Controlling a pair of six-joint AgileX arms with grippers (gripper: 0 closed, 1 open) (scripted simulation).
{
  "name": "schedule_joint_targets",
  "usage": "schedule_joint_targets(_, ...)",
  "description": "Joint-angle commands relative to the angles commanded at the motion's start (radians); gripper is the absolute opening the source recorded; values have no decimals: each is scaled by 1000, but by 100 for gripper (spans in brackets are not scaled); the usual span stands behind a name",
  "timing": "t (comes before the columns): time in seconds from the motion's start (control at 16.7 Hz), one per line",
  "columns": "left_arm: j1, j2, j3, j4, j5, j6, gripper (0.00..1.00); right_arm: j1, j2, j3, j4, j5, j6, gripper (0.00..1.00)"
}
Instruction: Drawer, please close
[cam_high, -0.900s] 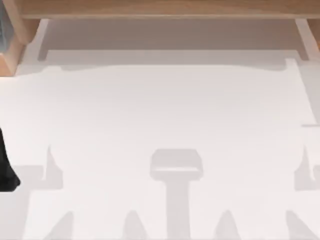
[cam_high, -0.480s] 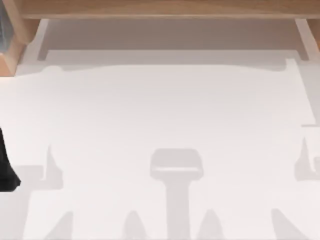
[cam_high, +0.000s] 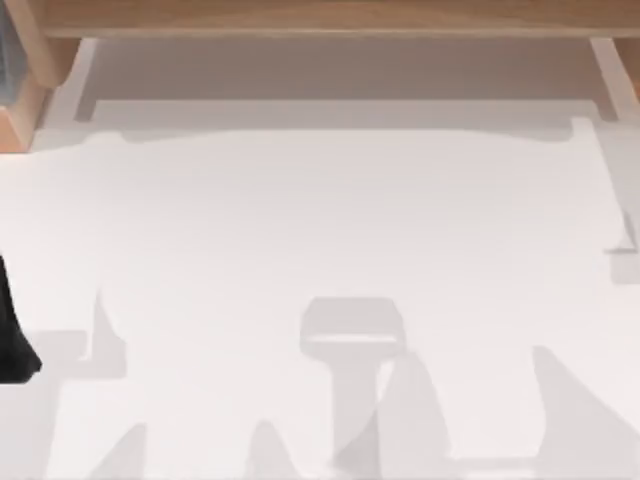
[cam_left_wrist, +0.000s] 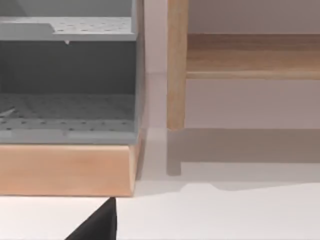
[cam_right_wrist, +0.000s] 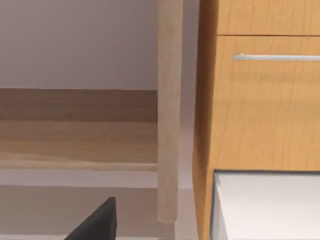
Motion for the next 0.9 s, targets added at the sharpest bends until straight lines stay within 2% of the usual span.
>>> schedule_joint_targets(0.36, 0, 0, 0, 0, 0, 0, 100, -131, 277, 121, 147, -112, 5, 100)
schedule_joint_targets(0.72, 0, 0, 0, 0, 0, 0, 100, -134, 286, 122, 152, -114, 4, 100)
schedule_joint_targets(0.9, 0, 0, 0, 0, 0, 0, 100, -158, 322, 110, 204, -114, -59, 100)
